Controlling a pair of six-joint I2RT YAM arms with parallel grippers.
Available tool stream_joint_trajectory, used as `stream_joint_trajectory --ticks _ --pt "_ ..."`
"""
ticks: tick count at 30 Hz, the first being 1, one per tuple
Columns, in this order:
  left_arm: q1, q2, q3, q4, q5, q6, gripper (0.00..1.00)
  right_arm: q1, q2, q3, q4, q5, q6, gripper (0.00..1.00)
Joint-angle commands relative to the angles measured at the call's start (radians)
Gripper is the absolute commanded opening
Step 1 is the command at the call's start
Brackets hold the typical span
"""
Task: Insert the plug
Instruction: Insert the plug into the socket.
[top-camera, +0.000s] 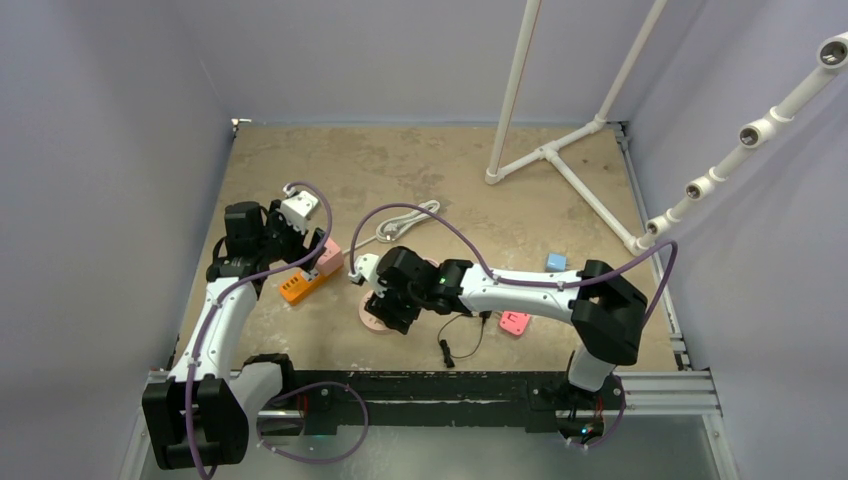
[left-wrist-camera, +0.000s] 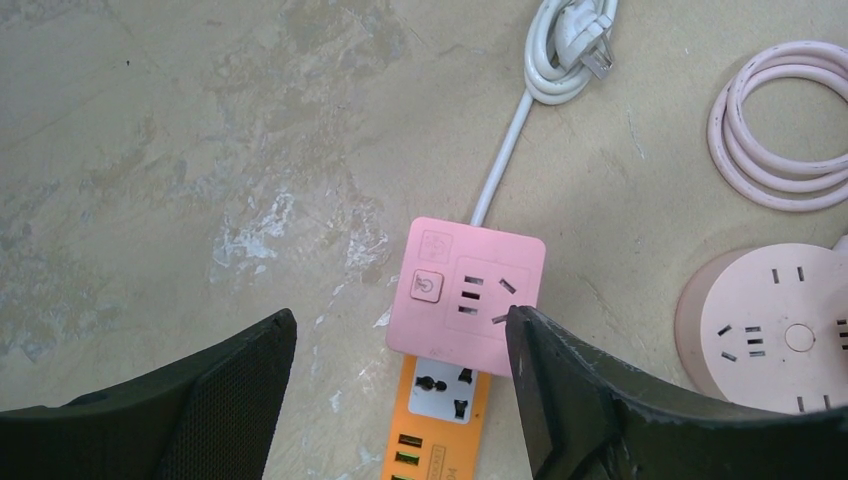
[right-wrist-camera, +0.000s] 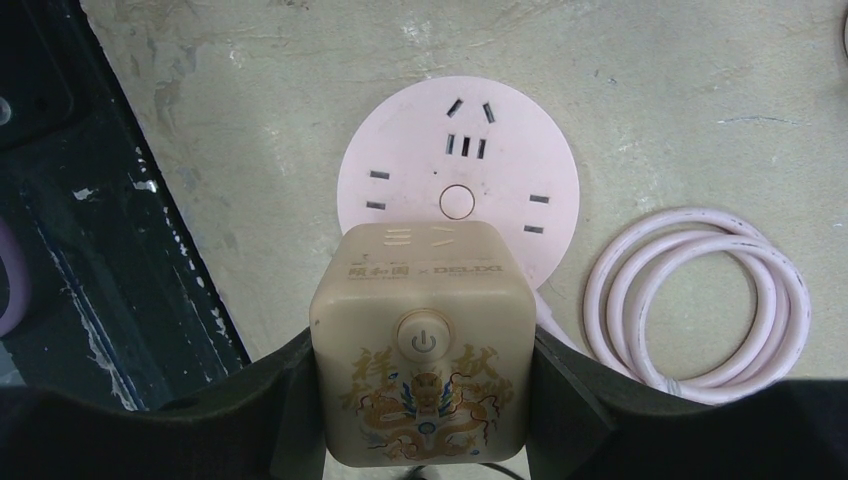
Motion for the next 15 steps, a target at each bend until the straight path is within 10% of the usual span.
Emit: stream_joint_trajectory --ticks 1,15 --pt "0.004 -0.019 0.026 0.001 0.028 0.008 0.75 0.003 0.009 0.029 -0.004 -0.019 -0.012 0.0" --pt "0.002 -0.013 0.042 -0.019 0.042 0.003 0.74 0.0 -0.032 0.002 -0.01 0.041 -0.028 0.0"
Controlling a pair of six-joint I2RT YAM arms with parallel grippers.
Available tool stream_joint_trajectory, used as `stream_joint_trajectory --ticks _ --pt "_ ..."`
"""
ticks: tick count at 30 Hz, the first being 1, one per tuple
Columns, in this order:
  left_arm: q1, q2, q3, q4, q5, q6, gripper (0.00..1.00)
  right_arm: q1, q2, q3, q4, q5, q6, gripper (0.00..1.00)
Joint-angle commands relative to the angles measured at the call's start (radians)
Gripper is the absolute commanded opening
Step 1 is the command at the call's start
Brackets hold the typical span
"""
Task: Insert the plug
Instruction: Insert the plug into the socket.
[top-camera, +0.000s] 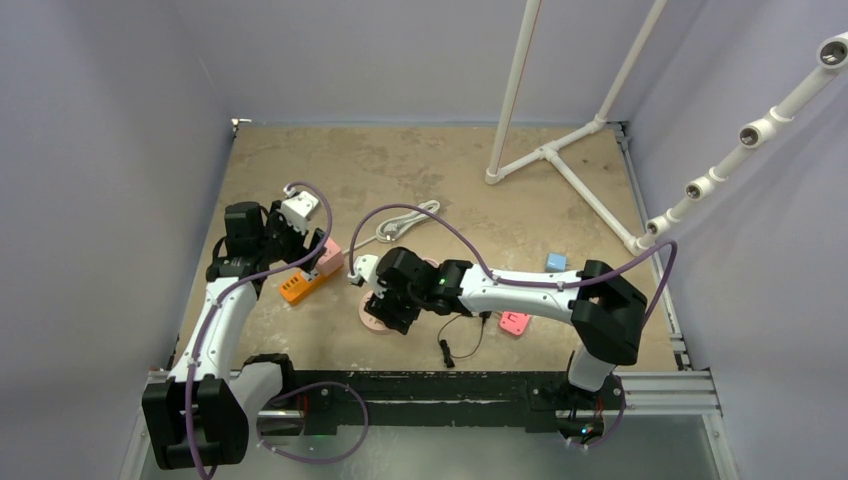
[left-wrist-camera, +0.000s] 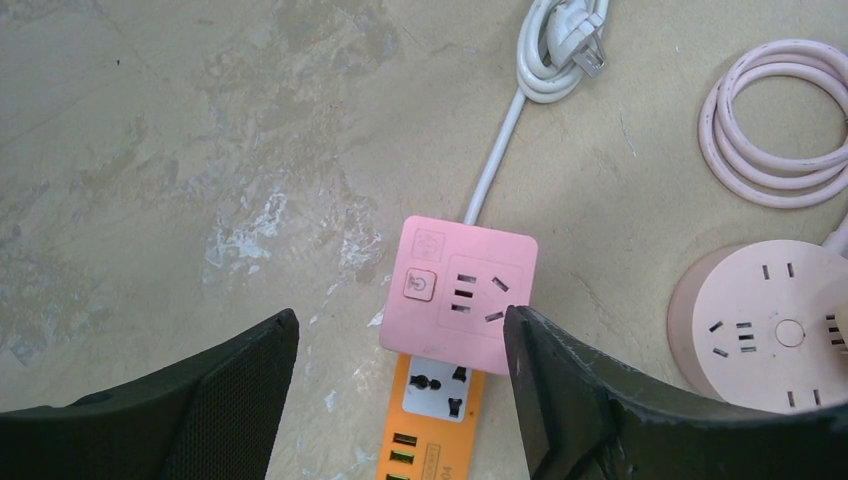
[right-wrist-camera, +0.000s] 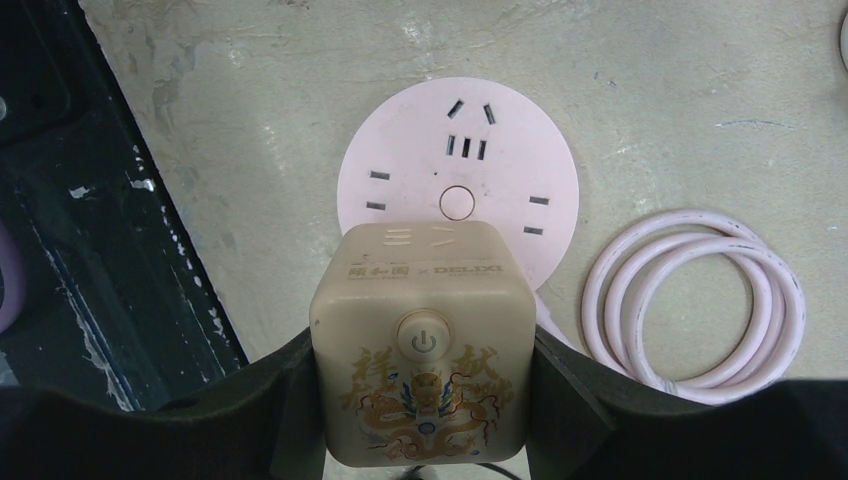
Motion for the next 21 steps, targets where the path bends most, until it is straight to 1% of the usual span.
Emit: stream_joint_trajectory --ticks 1,12,21 --pt "0.002 -0.011 0.041 -0.01 0.033 0.003 0.74 0.0 -0.035 -0.001 -0.01 0.033 -0.02 0.0" --pt "0.003 -0.005 0.043 -0.013 0.039 -0.002 0.73 -0.02 -0.073 -0.018 0.002 0.023 -0.012 0.0" --pt "0.003 -0.006 0.045 -0.015 0.038 -0.002 0.72 -0.02 -0.064 -0.003 0.005 0.016 -0.018 0.0"
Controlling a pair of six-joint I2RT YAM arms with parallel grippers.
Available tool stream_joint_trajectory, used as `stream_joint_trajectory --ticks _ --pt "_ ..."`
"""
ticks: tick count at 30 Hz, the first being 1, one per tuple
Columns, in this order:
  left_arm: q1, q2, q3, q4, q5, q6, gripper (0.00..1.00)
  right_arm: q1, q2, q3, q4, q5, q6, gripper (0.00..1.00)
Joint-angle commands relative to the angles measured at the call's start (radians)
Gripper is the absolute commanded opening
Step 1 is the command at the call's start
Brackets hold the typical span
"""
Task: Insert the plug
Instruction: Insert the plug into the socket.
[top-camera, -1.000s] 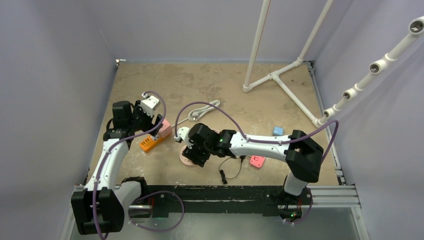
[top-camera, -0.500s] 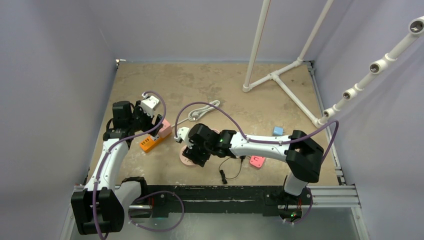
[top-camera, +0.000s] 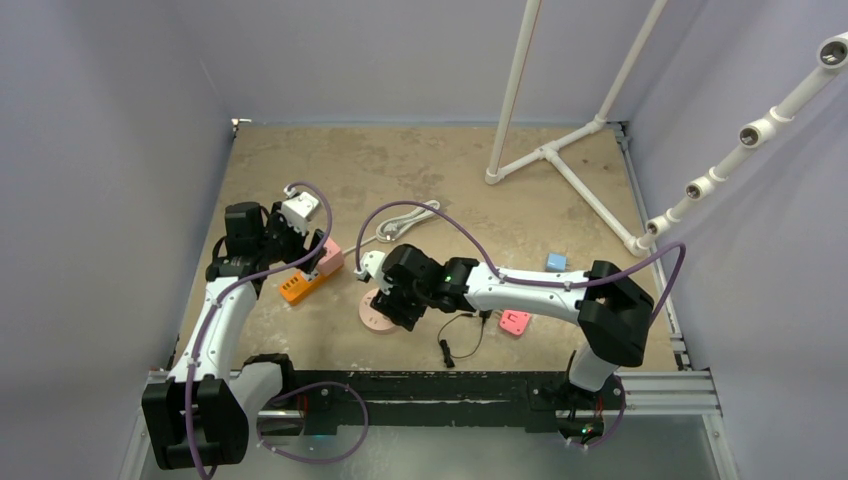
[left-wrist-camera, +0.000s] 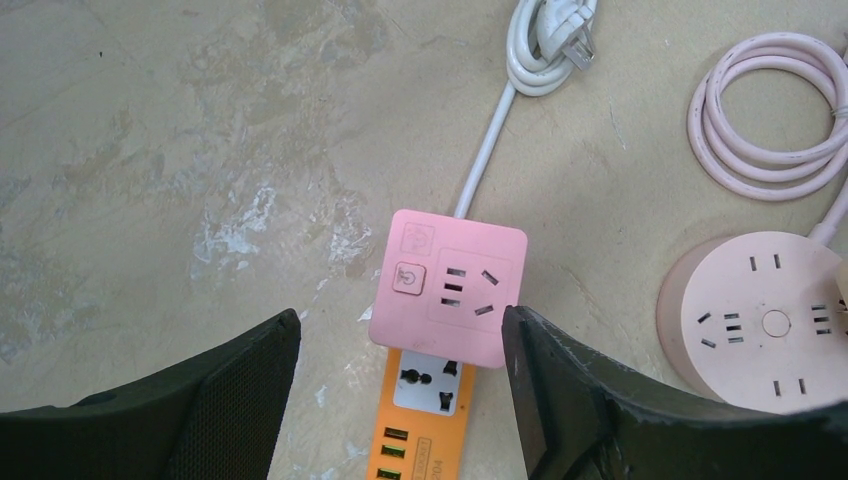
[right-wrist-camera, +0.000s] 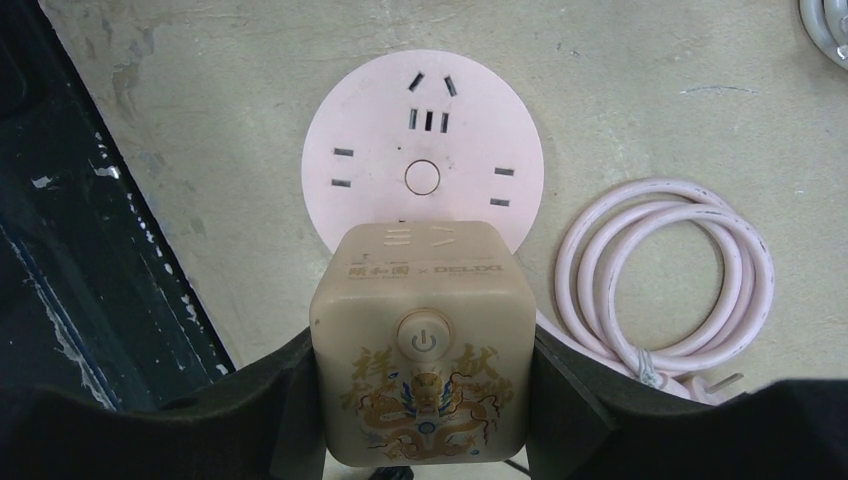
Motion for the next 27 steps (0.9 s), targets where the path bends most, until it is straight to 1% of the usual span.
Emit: stream_joint_trajectory --ticks 1,4,27 --pt "0.003 -0.006 0.04 0.011 0.03 -0.002 0.72 -0.001 -0.035 0.02 0.024 -0.006 -0.017 0.0" --pt "0.002 -0.006 0.038 0.012 0.029 -0.004 0.72 -0.001 -0.039 0.024 0.026 -0.031 -0.021 0.0" --pt "0.003 -0.012 0.03 0.018 0.025 -0.008 0.72 -0.001 -0.018 0.044 0.045 -0.042 -0.031 0.0"
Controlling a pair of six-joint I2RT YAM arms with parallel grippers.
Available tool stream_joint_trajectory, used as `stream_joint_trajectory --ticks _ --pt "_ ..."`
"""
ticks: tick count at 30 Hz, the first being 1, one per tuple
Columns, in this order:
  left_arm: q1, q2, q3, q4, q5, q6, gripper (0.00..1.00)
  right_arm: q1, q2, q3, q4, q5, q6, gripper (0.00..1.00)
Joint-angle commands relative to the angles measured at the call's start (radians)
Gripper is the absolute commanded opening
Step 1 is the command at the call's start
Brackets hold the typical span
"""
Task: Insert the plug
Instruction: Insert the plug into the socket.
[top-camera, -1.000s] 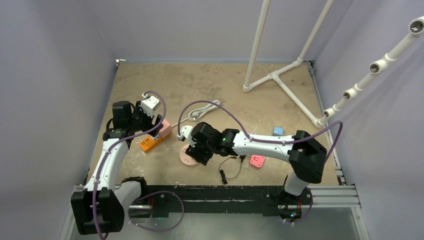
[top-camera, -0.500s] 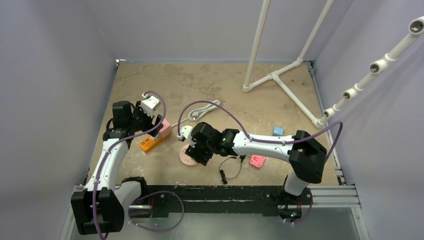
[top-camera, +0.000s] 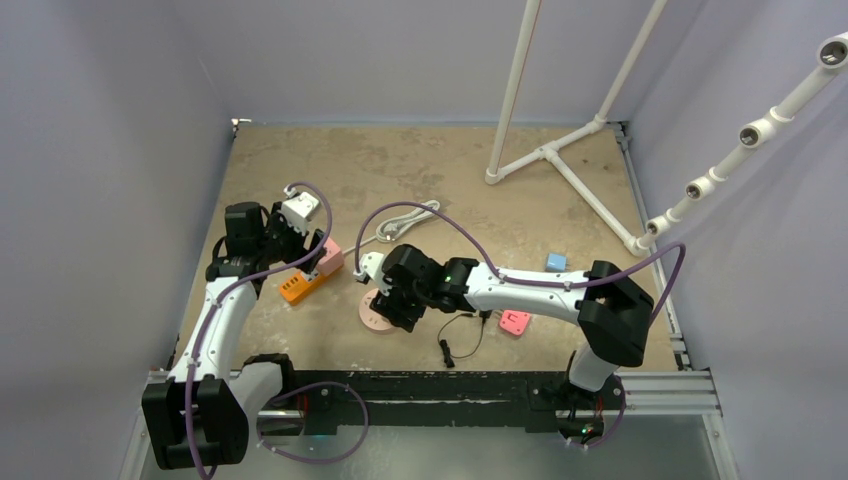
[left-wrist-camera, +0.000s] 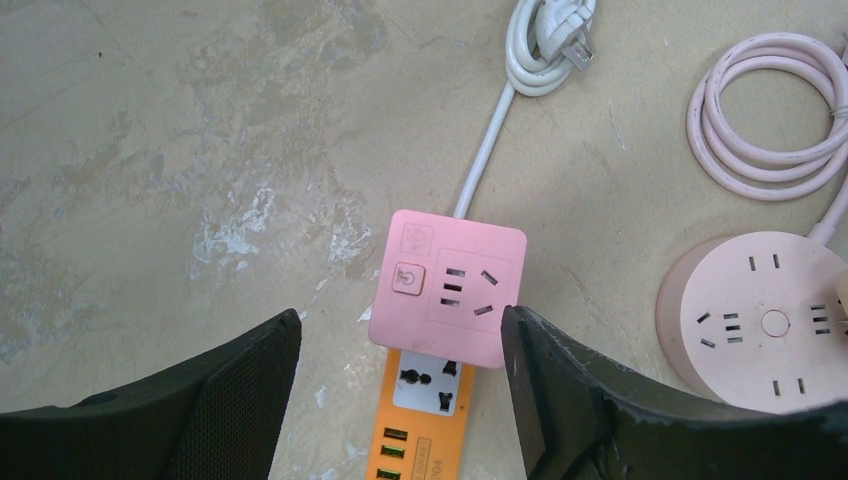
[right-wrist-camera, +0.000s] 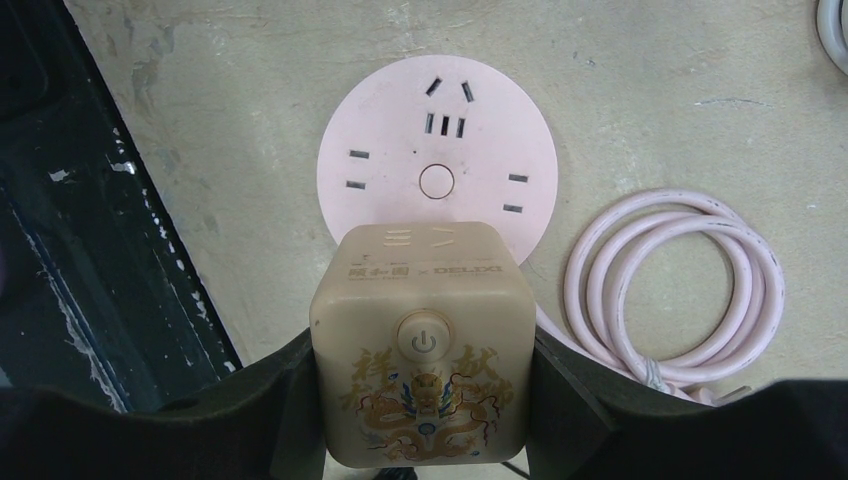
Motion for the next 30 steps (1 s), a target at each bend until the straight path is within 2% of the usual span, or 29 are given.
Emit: stream_joint_trajectory --ticks 1,30 --pt "0.003 -0.012 0.031 0.018 0.023 -0.007 0.72 -0.001 -0.017 0.044 0.043 -0.017 -0.018 0.0" --pt "0.002 -0.014 0.044 0.007 0.027 -0.011 0.72 -0.001 0.023 0.036 0.047 0.004 -0.012 0.0"
